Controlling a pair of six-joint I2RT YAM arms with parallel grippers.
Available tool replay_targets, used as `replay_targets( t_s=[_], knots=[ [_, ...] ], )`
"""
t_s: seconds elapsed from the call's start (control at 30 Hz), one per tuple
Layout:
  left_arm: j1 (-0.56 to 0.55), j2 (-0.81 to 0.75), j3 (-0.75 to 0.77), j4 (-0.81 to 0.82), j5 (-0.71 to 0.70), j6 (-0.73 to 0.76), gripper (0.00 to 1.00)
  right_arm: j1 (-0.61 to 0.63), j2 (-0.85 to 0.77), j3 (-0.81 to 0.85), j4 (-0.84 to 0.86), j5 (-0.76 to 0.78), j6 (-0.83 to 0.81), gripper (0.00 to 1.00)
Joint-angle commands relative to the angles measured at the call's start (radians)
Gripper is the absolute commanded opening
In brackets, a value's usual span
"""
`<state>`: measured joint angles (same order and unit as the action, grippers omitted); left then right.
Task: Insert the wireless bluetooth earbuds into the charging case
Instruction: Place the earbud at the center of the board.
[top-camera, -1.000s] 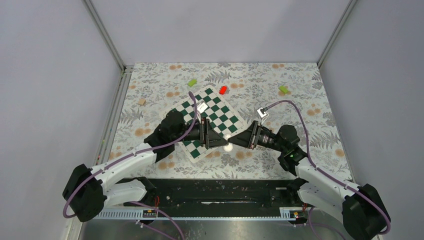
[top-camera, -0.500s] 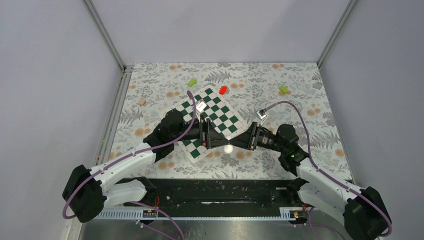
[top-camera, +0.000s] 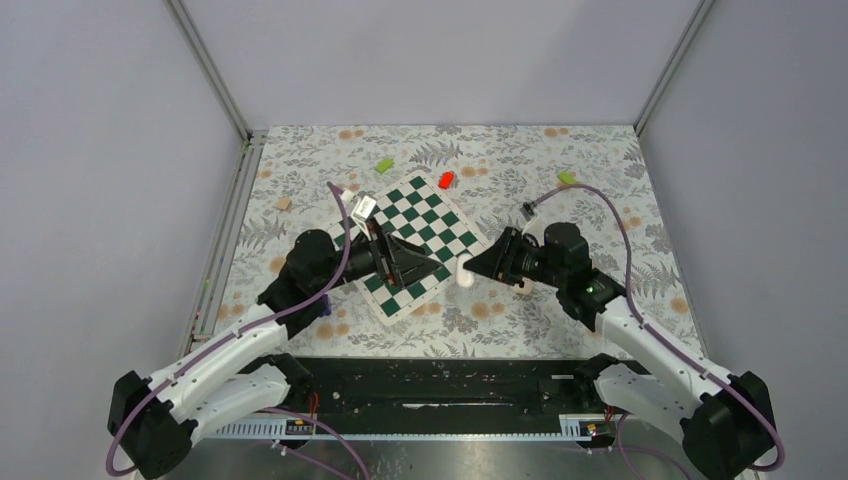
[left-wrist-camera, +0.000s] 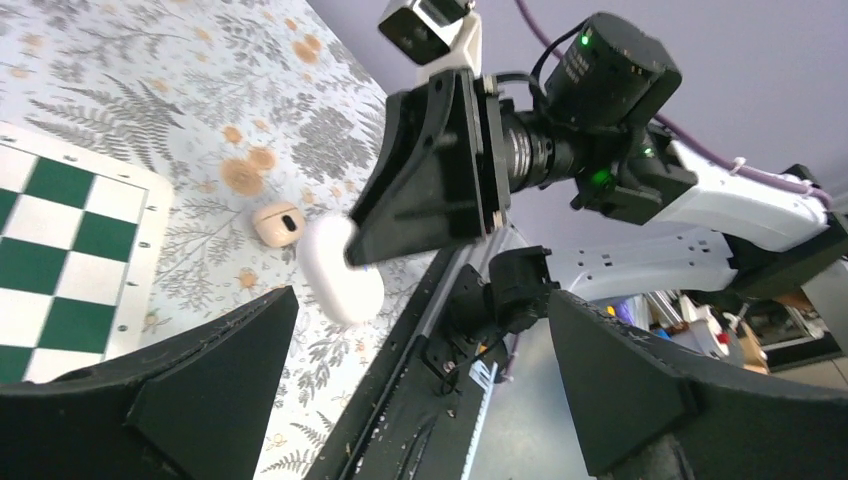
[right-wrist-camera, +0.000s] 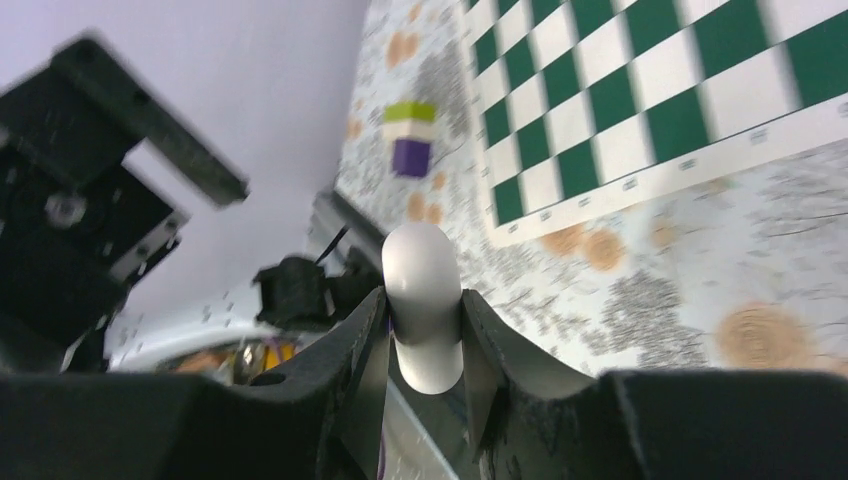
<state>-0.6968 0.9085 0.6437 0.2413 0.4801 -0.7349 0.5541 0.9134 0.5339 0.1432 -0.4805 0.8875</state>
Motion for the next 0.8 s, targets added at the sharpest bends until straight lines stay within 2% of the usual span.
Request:
replay_targets(
  t_s=[0.0, 0.17, 0.37, 0.6, 0.63, 0.7, 0.73, 0.77],
  knots=[
    [0.007, -0.072, -0.049, 0.045, -0.118, 0.026, 0.99, -0.094, 0.089, 0.132, -0.215, 0.135, -0.11, 0.01],
    [0.008, -0.113, -0.088, 0.055, -0.139, 0.02, 0.99, -0.227, 0.211, 0.189, -0.219, 0.189, -0.15, 0.01],
    [0.007, -0.161, -0.078, -0.052, -0.121, 0.056, 0.99, -0.389, 0.357, 0.212, -0.171, 0.263, -0.177, 0.01],
    [0.007, -0.205, -0.089, -0.085, -0.137, 0.077, 0.99, -0.47, 0.606, 0.356, -0.154, 0.317, -0.22, 0.07],
    [0.007, -0.206, -0.086, -0.087, -0.129, 0.078, 0.99, -0.474, 0.644, 0.387, -0.13, 0.316, -0.221, 0.12],
    [0.008, -0.201, -0.073, -0.104, -0.098, 0.088, 0.99, -0.478, 0.701, 0.444, -0.129, 0.309, -0.224, 0.5],
    [0.008, -0.197, -0.063, -0.124, -0.093, 0.088, 0.99, -0.479, 0.718, 0.471, -0.136, 0.318, -0.227, 0.66],
    [0.008, -0.193, -0.053, -0.145, -0.095, 0.082, 0.99, -0.479, 0.729, 0.499, -0.178, 0.333, -0.228, 0.76]
  ],
)
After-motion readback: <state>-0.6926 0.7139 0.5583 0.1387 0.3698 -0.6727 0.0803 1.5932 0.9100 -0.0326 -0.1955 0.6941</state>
